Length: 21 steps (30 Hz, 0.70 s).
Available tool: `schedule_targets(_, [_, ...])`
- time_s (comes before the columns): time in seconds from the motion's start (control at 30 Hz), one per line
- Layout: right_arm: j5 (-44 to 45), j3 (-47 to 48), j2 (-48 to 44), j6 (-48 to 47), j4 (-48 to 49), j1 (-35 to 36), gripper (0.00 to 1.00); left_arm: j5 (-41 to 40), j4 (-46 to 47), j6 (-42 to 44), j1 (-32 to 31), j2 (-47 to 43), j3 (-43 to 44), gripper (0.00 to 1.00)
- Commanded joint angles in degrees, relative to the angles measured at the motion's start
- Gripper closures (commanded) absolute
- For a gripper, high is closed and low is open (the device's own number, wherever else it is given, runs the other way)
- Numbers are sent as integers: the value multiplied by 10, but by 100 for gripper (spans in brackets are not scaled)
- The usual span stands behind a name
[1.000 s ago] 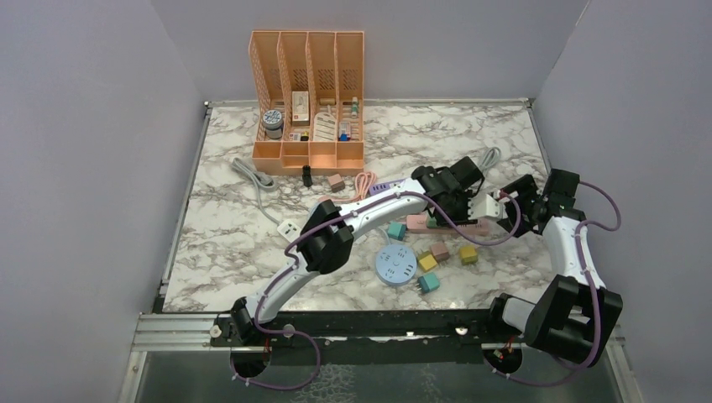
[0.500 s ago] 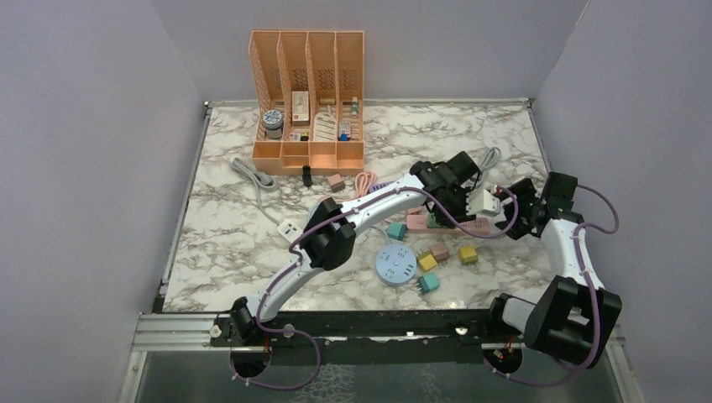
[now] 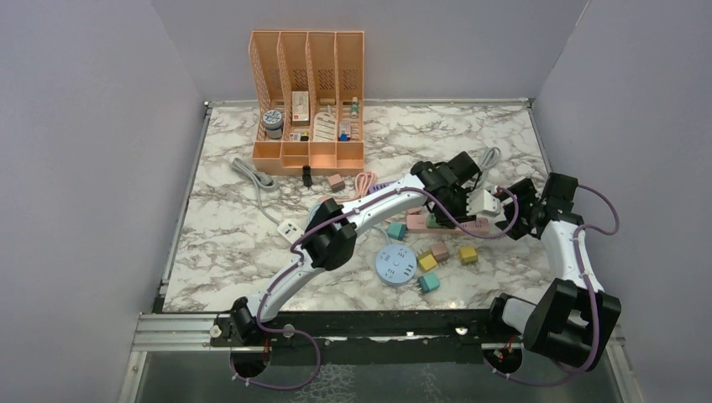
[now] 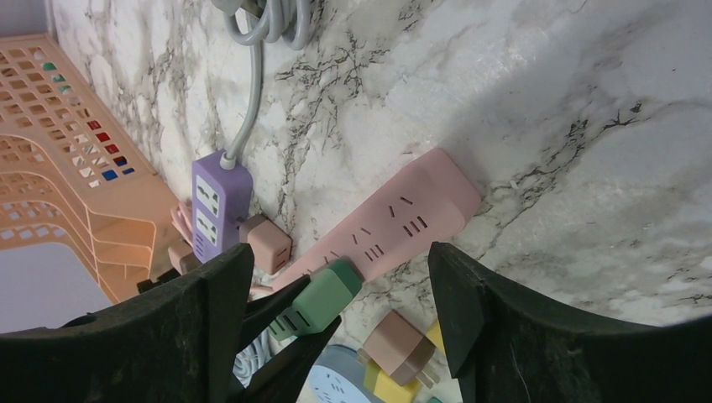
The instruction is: Insert the plug
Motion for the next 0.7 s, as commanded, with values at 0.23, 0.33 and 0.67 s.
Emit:
schedule_targets(0.23, [16, -6, -10, -1, 17, -4, 24, -78, 33, 35, 13, 111, -49, 100])
schedule_targets(0.33, [16, -6, -9, -2, 15, -4, 24, -90, 33, 36, 12, 108, -55, 100])
schedule_targets(0.67, [17, -2, -12, -4, 11, -4, 24, -54, 44, -6, 1, 12, -15, 58])
